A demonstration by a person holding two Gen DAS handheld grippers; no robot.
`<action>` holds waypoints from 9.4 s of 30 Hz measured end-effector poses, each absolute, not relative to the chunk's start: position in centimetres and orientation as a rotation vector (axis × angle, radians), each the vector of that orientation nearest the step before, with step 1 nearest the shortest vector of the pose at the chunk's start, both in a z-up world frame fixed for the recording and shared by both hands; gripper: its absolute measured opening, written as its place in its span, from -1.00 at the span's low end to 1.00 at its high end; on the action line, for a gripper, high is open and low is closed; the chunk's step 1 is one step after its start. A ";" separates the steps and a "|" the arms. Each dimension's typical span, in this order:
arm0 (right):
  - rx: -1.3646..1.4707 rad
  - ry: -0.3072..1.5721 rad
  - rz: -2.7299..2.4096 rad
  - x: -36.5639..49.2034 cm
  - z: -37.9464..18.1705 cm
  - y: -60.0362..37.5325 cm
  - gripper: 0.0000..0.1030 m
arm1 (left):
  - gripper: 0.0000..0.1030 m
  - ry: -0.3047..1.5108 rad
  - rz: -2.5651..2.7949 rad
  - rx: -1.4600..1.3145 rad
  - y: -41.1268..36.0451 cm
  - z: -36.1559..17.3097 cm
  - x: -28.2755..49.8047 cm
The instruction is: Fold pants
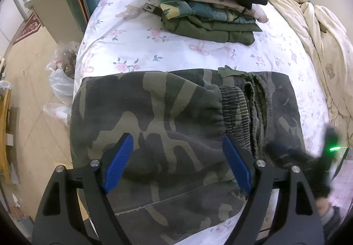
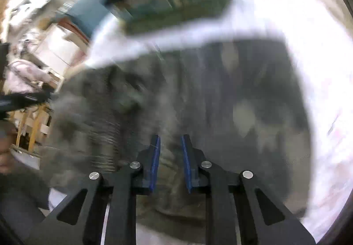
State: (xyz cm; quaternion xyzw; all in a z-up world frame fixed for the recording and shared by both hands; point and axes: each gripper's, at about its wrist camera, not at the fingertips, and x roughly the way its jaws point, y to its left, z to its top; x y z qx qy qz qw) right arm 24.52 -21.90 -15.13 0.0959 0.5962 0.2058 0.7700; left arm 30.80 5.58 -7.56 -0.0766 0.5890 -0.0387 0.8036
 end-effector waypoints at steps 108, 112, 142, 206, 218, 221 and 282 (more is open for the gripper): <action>-0.050 1.094 1.028 11.4 -8.3 6.4 0.05 | 0.11 1.256 0.080 -0.201 23.8 -8.8 34.0; 0.234 1.007 0.858 12.7 -5.1 -2.4 0.09 | 0.11 1.222 -0.010 -0.185 22.1 -7.2 34.1; 0.971 1.165 0.427 17.1 -17.6 -7.9 0.68 | 0.20 1.382 -0.208 0.040 12.1 -13.0 34.7; 0.649 1.245 0.690 30.3 -11.1 -27.1 -0.40 | -0.53 1.162 -0.541 -0.258 2.8 -8.5 31.3; 0.218 1.336 0.352 32.0 -12.6 -28.2 0.56 | 0.18 1.210 -0.142 -0.146 7.1 -10.1 30.4; 0.108 1.283 0.241 30.9 -9.5 -28.6 0.56 | 0.13 1.104 -0.113 -0.024 5.8 -7.1 28.8; 0.060 0.601 0.148 6.4 -0.3 -20.6 1.00 | 1.00 0.616 0.038 -0.014 0.7 -0.4 7.0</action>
